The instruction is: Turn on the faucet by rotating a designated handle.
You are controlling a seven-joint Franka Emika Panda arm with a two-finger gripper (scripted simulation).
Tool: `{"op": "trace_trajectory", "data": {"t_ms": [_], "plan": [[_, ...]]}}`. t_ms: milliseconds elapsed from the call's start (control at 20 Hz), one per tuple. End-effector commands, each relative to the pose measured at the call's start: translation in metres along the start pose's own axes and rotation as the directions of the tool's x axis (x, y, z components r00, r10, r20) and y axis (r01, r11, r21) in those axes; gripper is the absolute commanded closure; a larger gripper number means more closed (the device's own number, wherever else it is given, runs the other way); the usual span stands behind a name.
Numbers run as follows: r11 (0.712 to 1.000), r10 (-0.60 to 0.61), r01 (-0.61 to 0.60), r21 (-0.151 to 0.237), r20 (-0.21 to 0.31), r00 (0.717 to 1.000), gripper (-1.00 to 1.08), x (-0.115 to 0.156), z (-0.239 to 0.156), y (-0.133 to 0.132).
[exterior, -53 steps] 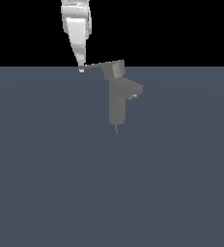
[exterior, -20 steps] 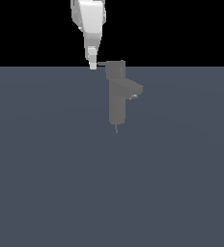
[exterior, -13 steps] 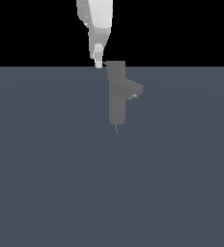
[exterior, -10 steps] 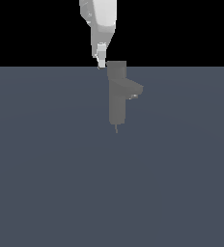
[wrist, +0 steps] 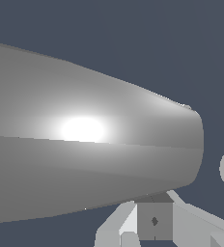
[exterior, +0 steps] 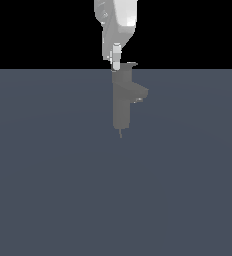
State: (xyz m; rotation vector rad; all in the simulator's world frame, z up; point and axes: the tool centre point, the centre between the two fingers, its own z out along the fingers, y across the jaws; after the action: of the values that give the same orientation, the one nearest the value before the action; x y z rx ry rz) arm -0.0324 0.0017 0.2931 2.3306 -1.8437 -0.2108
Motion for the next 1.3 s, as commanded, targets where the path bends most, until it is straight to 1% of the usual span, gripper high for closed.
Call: {"op": "trace_trajectory", "data": {"t_ms": [0,450,500,550,1250], "plan": [[0.999,0.041,-0.041,0.013,-0.002,0.999,1.08,0.039,-0.003,0.003],[0.999,0.047,-0.047,0.018,-0.001,0.999,1.08,0.089,-0.005,0.008],[0.999,0.047,-0.047,0.018,-0.001,0.999,1.08,0.089,-0.005,0.008],[1.000,0.011,-0.011,0.006,0.001,1.000,1.08,0.063,0.000,0.002],[1.000,0.022,-0.022,0.010,0.001,1.000,1.08,0.097,-0.002,-0.019]]}}
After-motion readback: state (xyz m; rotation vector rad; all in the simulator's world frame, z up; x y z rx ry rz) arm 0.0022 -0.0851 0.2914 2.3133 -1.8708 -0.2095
